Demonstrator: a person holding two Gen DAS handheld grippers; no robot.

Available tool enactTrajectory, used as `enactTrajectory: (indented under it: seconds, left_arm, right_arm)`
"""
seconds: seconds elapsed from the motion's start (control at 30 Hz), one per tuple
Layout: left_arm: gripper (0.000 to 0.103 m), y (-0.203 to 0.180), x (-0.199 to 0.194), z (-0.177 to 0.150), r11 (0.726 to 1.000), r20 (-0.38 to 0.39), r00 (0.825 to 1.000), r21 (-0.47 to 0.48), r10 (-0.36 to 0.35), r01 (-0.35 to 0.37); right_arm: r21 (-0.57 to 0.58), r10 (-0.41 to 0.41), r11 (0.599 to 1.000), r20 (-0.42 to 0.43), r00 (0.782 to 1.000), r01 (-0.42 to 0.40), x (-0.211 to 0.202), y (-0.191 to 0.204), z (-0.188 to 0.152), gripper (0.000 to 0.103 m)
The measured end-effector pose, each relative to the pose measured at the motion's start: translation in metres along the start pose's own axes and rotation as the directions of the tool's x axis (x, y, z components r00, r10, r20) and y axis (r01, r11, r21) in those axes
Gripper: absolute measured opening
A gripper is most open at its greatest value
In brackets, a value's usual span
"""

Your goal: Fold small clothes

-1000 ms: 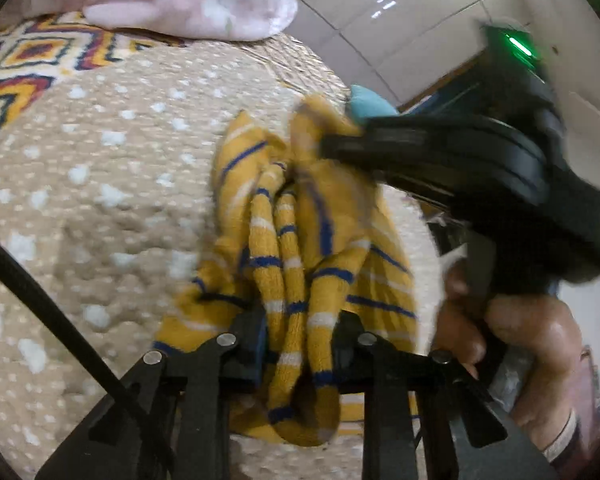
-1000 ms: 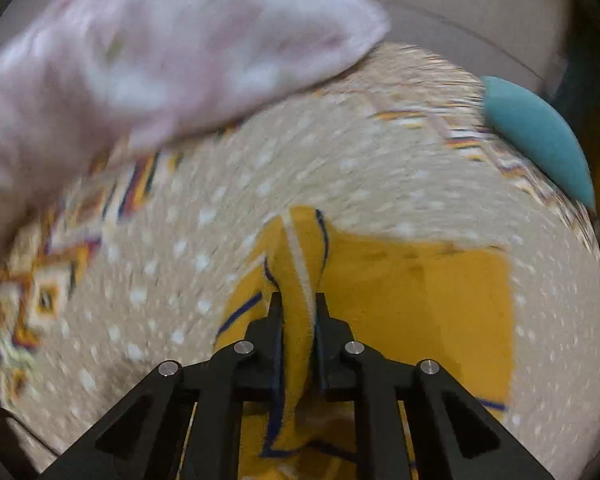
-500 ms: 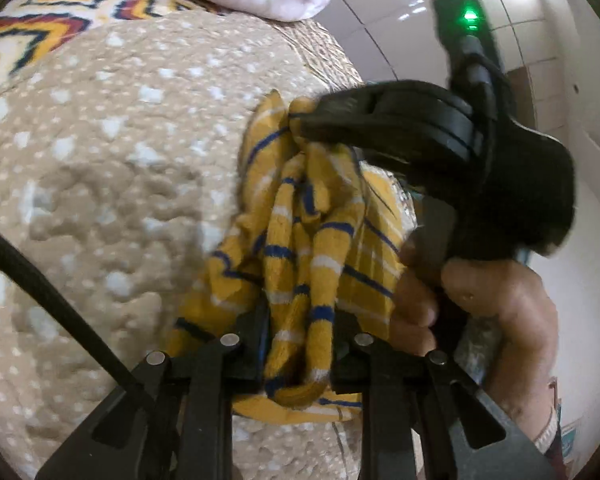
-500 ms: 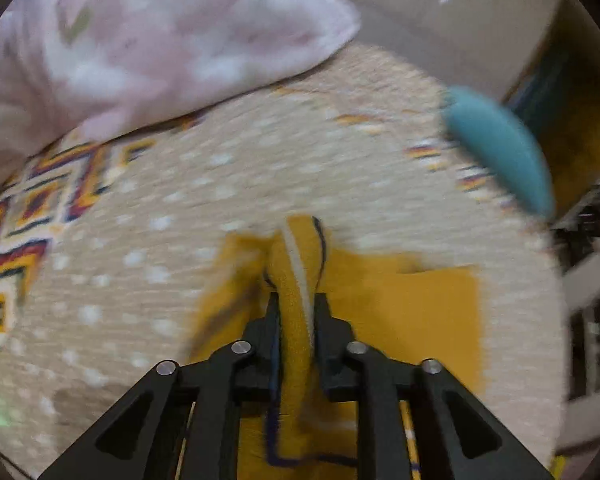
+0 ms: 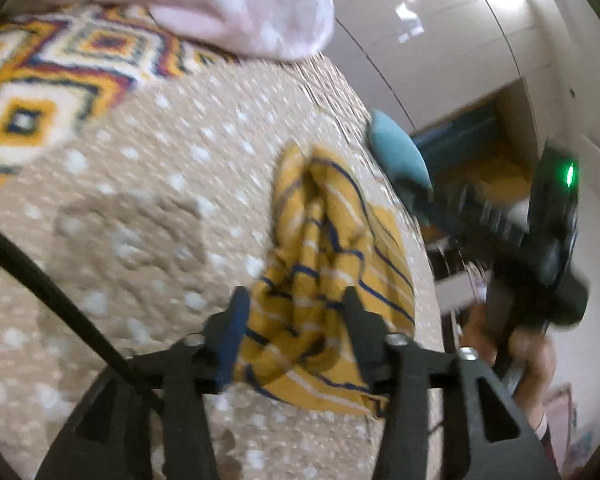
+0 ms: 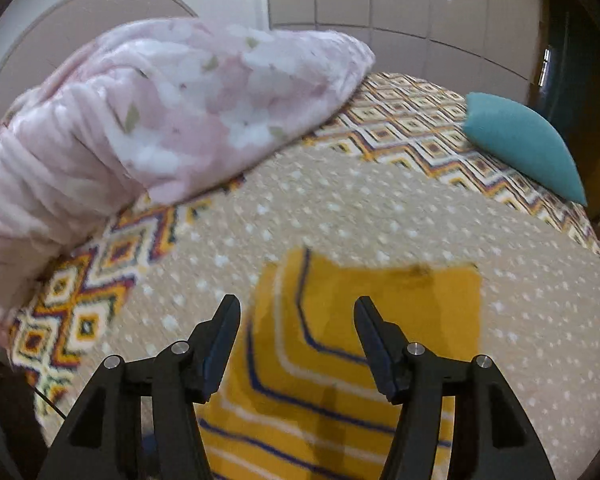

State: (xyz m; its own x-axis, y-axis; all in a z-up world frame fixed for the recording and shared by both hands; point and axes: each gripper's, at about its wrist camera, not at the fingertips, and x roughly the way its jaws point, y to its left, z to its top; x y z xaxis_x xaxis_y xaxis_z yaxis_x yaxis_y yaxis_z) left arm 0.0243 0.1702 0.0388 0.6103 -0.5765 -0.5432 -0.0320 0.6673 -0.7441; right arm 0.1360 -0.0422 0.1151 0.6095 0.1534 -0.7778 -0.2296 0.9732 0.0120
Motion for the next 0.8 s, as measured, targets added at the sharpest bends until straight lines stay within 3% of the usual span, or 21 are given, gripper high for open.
enactTrajectory:
  seconds: [0.07, 0.17, 0.27, 0.43, 0.5, 0.67, 0.8]
  left_arm:
    - [0.056, 0.002, -0.003, 0.005, 0.999, 0.041, 0.998, -0.008, 0.043, -0.043]
    - [0.059, 0.013, -0.010, 0.010, 0.996, 0.074, 0.994, -0.042, 0.086, -0.083]
    - [0.063, 0.020, -0.008, 0.015, 0.992, 0.082, 0.990, -0.067, 0.116, -0.111]
    - [0.070, 0.021, -0.013, 0.017, 0.987, 0.107, 0.981, -0.043, 0.160, -0.157]
    - [0.071, 0.021, -0.014, 0.016, 0.985, 0.108, 0.979, -0.039, 0.170, -0.167]
    - [0.071, 0.021, -0.006, 0.016, 0.985, 0.093, 0.981, -0.031, 0.171, -0.169]
    - [0.071, 0.018, -0.003, 0.012, 0.985, 0.078, 0.982, -0.022, 0.173, -0.171]
  right_arm:
    - [-0.041, -0.012, 0.999, -0.032, 0.999, 0.011, 0.005, 0.005, -0.013, 0.023]
    - [-0.105, -0.001, 0.994, -0.088, 0.996, -0.009, 0.026, 0.020, -0.027, 0.013]
    - [-0.121, 0.009, 0.992, -0.146, 0.989, -0.027, 0.052, 0.036, -0.032, 0.013]
    - [-0.147, 0.015, 0.989, -0.143, 0.990, -0.036, 0.057, 0.058, -0.039, 0.012]
    - [-0.141, 0.029, 0.989, -0.137, 0.990, -0.048, 0.050, 0.058, -0.042, 0.012]
    - [0.003, 0.165, 0.986, -0.044, 0.985, -0.165, -0.002, 0.023, -0.048, 0.012]
    - [0.017, 0.121, 0.993, -0.003, 0.993, -0.121, -0.037, -0.003, -0.074, 0.013]
